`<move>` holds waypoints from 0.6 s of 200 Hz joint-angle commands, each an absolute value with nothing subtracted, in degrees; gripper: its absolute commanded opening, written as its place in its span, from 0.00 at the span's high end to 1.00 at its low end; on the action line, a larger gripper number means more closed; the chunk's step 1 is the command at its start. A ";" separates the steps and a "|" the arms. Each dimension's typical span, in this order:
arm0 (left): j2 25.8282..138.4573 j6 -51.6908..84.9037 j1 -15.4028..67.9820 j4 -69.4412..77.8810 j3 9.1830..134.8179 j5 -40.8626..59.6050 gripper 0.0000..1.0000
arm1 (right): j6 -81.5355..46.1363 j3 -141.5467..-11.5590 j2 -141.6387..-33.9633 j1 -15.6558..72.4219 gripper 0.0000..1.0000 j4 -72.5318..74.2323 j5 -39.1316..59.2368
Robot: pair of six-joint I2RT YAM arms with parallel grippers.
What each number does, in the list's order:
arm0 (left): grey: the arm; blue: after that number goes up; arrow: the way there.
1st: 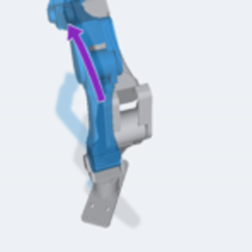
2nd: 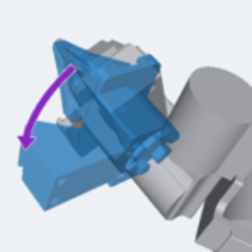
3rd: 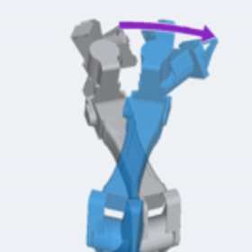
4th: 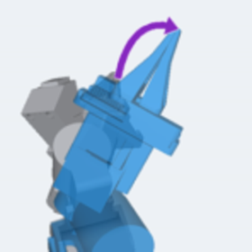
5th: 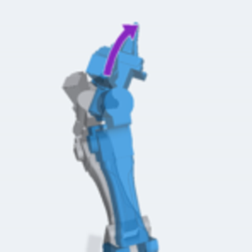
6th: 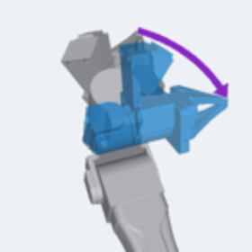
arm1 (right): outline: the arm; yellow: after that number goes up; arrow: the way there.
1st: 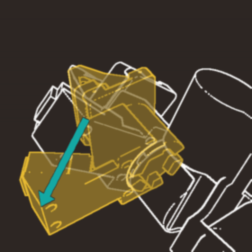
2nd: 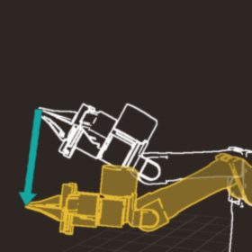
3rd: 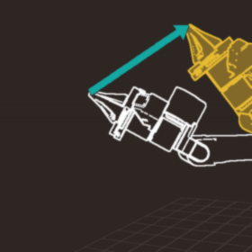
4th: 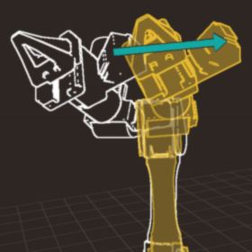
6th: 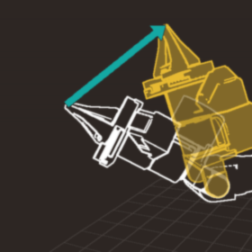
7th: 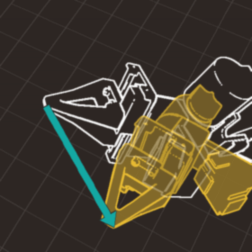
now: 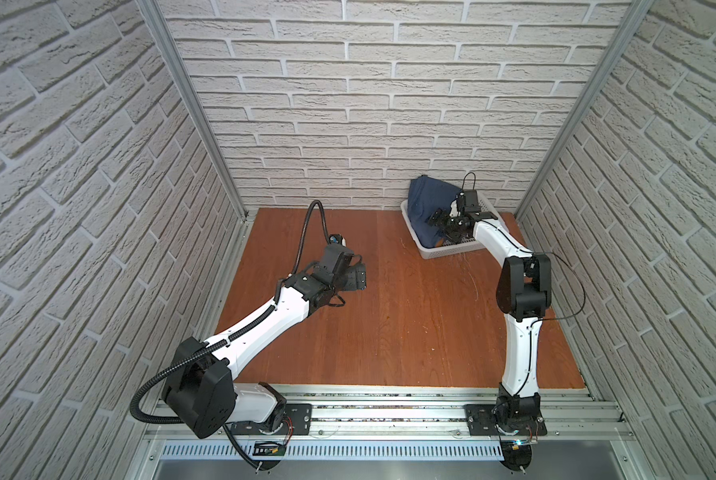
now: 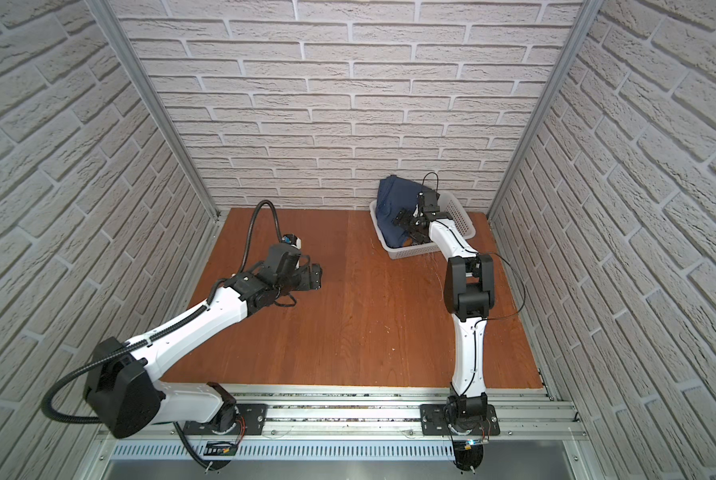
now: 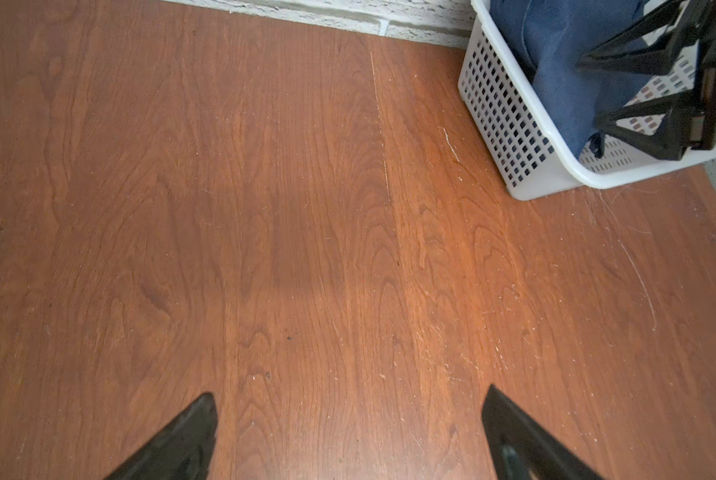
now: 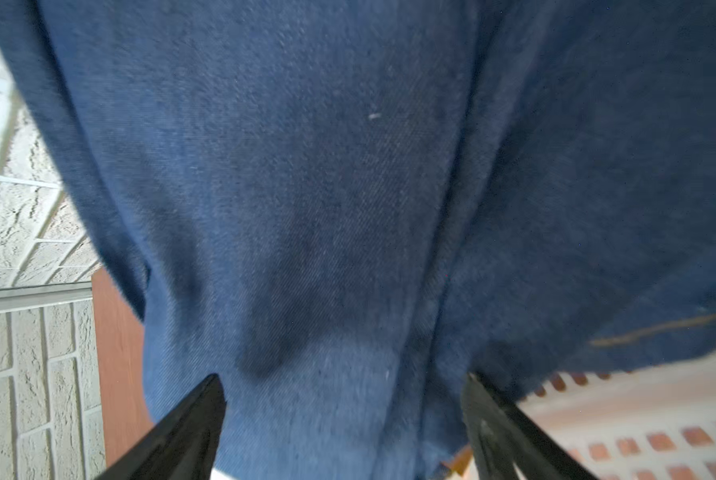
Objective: Fold and stack the trousers
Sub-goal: 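Grasp the blue jeans in the basket with the right gripper while the left arm advances, then lift the jeans out of the basket with the right gripper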
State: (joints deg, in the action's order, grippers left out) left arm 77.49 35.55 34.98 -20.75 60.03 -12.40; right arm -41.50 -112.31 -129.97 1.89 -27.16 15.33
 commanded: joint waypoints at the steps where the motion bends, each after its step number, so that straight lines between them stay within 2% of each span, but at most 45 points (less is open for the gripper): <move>1: 78.02 34.55 34.06 -17.35 60.30 -10.95 0.02 | -44.35 -114.54 -133.53 2.14 0.10 -27.95 16.54; 20: 78.80 34.54 33.81 -16.63 60.21 -10.21 0.02 | -45.79 -116.34 -135.63 2.20 0.14 -26.84 17.15; 33: 79.22 34.53 33.60 -16.31 60.21 -9.89 0.02 | -47.08 -116.78 -136.48 2.29 0.21 -24.89 17.57; 43: 79.48 34.54 33.57 -15.95 60.04 -9.59 0.02 | -48.03 -116.92 -136.91 2.34 0.31 -22.85 18.12; 56: 79.50 34.78 33.59 -15.23 59.53 -9.28 0.02 | -48.89 -117.26 -137.23 2.56 0.51 -20.76 18.86; 71: 79.20 35.11 33.50 -14.44 58.83 -8.66 0.02 | -49.22 -117.92 -136.90 2.89 0.69 -19.07 19.00; 96: 78.36 35.41 33.40 -13.77 57.97 -8.14 0.02 | -48.37 -118.75 -134.32 3.90 0.92 -16.94 17.78; 120: 76.97 35.47 33.41 -13.80 57.16 -8.15 0.02 | -46.80 -120.89 -130.76 4.95 0.94 -17.54 16.39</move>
